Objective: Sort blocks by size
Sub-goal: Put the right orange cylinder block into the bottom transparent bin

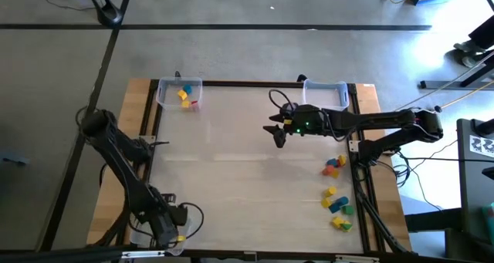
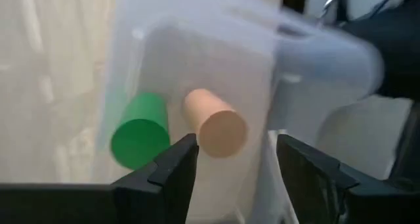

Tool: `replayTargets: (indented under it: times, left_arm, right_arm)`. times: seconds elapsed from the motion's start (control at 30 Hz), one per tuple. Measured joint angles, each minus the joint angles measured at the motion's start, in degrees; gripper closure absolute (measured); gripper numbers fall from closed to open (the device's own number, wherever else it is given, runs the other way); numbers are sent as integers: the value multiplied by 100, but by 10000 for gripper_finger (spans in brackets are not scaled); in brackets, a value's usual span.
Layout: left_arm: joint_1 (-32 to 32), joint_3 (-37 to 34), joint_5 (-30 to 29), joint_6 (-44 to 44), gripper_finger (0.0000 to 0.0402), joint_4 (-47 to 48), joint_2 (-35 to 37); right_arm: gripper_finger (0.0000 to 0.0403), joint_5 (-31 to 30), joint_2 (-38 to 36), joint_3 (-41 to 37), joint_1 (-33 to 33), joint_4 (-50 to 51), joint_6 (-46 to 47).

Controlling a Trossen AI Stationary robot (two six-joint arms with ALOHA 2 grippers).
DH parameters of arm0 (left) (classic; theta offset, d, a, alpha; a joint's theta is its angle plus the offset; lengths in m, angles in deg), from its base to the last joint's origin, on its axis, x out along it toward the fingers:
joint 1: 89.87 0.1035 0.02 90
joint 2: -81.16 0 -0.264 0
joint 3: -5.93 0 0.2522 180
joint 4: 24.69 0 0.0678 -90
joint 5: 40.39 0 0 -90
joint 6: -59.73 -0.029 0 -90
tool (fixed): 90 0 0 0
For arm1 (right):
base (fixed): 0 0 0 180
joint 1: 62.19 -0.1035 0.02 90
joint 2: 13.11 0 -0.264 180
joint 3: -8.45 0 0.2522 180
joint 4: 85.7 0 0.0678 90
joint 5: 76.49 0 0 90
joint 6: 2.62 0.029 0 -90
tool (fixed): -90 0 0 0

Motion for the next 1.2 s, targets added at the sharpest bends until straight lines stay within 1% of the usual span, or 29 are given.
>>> replayTargets:
  times: [0.1, 0.17, 0.2, 0.27, 0.37, 0.43, 0.47, 0.53, 0.63, 0.77, 0.9, 0.97, 1.07, 1.13, 1.2]
  left_arm:
    - [54, 0, -224, -14, 205, 196, 489]
    - [94, 0, -549, -63, 204, 369, 855]
    - [126, 0, -801, -157, 204, 467, 1049]
    - [205, 0, -1463, -379, 204, 660, 1364]
    - [350, 0, -2734, -897, 204, 805, 1806]
    - [473, 0, -3456, -1323, 204, 820, 2033]
    - [564, 0, -3715, -1604, 204, 840, 2130]
    - [804, 0, -4036, -2132, 204, 831, 2291]
    - [1282, 0, -4139, -2760, 204, 829, 2424]
    - [1916, -24, -4140, -3454, 204, 797, 2424]
    - [2520, -334, -4052, -4157, 204, 258, 2424]
    - [2801, -521, -3895, -4470, 204, -77, 2424]
    - [3206, -833, -3558, -4848, 204, -817, 2422]
    - [3455, -952, -3260, -5078, 204, -1249, 2418]
    - [3685, -1097, -3152, -5312, 204, -1672, 2423]
  right_arm:
    - [155, 360, -123, 0, 0, 26, -4]
    - [155, 517, -301, 0, -2, 171, -4]
    - [155, 561, -410, 0, -2, 309, -7]
    - [155, 528, -672, 0, -2, 705, -2]
    - [155, 202, -1086, 3, -2, 1509, 171]
    - [155, 87, -1325, 7, 0, 2160, 377]
    - [155, 51, -1426, 7, 0, 2494, 486]
    - [155, 40, -1599, 7, 0, 3159, 800]
    - [155, 141, -1730, 7, 0, 4167, 1452]
    - [155, 512, -1719, 7, -86, 5395, 2305]
    - [155, 556, -1685, 7, -456, 6361, 3125]
    - [155, 537, -1692, 7, -728, 6678, 3587]
    - [155, 441, -1685, 7, -1187, 7024, 4334]
    - [155, 439, -1637, 7, -1469, 7100, 4759]
    - [155, 430, -1555, 7, -1743, 7064, 5085]
